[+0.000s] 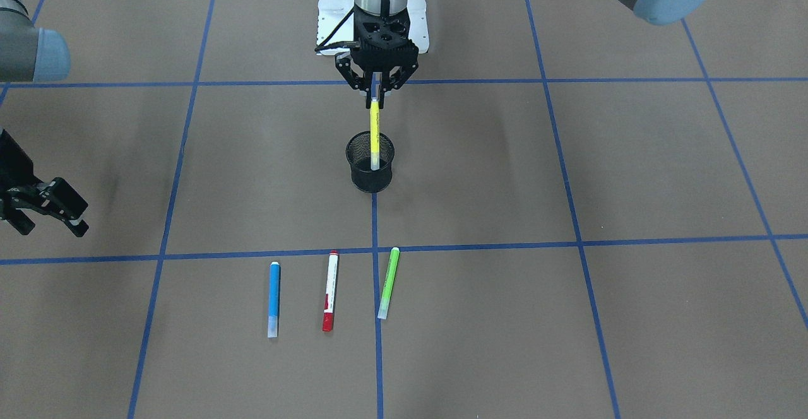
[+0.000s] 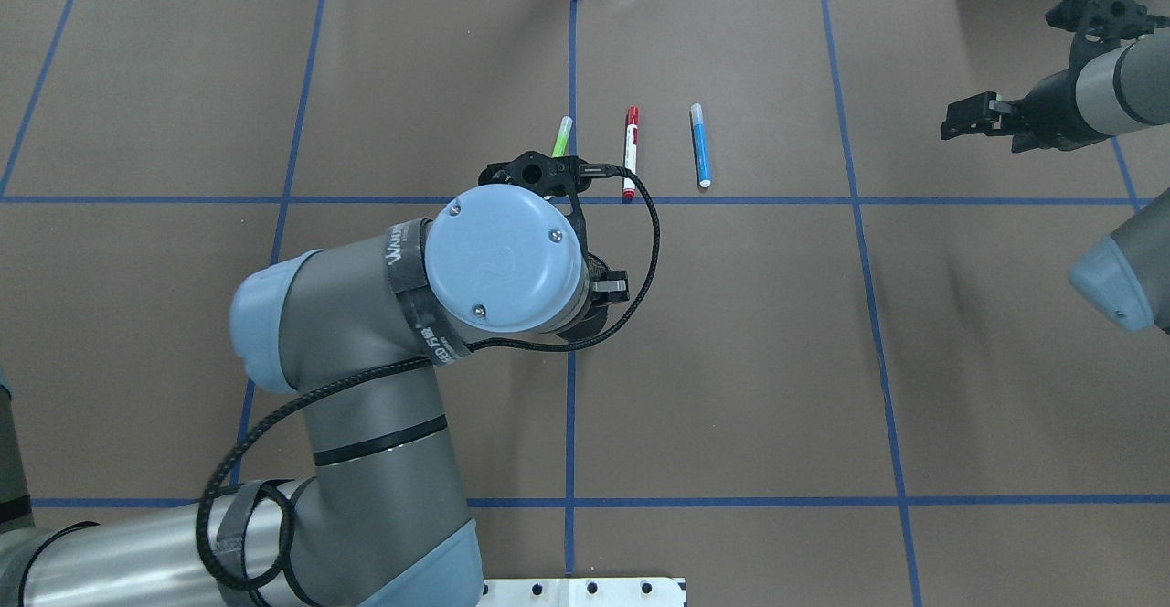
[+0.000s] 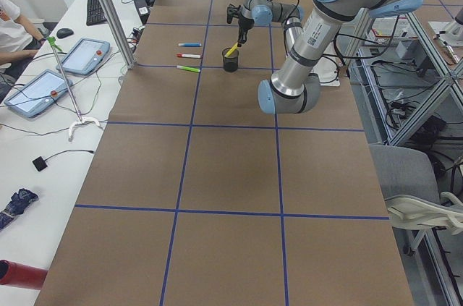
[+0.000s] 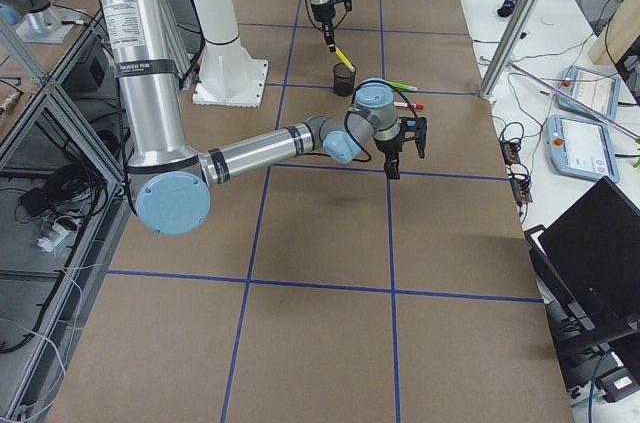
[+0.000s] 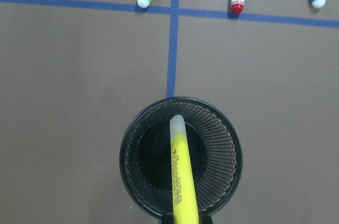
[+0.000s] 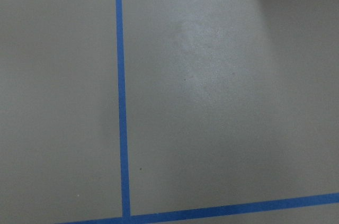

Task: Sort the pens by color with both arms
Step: 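Lift the yellow marker out of the cup with the left gripper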

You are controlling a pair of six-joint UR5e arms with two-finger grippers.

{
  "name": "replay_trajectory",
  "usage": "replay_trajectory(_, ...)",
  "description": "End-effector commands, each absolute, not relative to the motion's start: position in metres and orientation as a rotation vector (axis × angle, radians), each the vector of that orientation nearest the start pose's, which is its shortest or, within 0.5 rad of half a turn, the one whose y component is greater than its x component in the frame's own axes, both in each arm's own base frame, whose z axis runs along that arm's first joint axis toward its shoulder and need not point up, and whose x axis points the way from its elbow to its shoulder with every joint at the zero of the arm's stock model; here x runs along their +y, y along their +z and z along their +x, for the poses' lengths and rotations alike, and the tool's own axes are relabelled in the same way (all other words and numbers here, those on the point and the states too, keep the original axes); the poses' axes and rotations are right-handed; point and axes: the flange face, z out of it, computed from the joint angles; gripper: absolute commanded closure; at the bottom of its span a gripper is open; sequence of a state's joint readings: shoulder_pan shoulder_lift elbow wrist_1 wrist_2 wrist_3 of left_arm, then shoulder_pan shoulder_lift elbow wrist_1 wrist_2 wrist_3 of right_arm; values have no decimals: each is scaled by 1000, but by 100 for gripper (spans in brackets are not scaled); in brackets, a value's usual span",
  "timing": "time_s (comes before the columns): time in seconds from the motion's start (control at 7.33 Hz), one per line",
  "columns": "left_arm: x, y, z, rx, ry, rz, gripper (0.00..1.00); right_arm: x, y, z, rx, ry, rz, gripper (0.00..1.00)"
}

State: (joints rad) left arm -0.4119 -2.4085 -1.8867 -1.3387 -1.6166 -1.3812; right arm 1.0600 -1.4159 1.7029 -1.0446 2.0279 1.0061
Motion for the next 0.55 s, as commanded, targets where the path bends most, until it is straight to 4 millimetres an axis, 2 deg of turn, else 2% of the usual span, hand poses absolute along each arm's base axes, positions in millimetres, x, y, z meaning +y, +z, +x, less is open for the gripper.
replay_trajectory(0.0,-382,54,465,918,-239,272,100,-545,459,-203,-866,277,284,0)
replay_trajectory(0.14,-403,55,450,911,-275,301,100,-546,458,-203,-867,277,285,0)
replay_trajectory(0.27,-437,64,441,918,-323,339,100,-546,457,-203,-868,275,289,0)
replay_trajectory(0.41,-472,80,452,945,-354,370,100,-546,455,-203,-871,275,292,0)
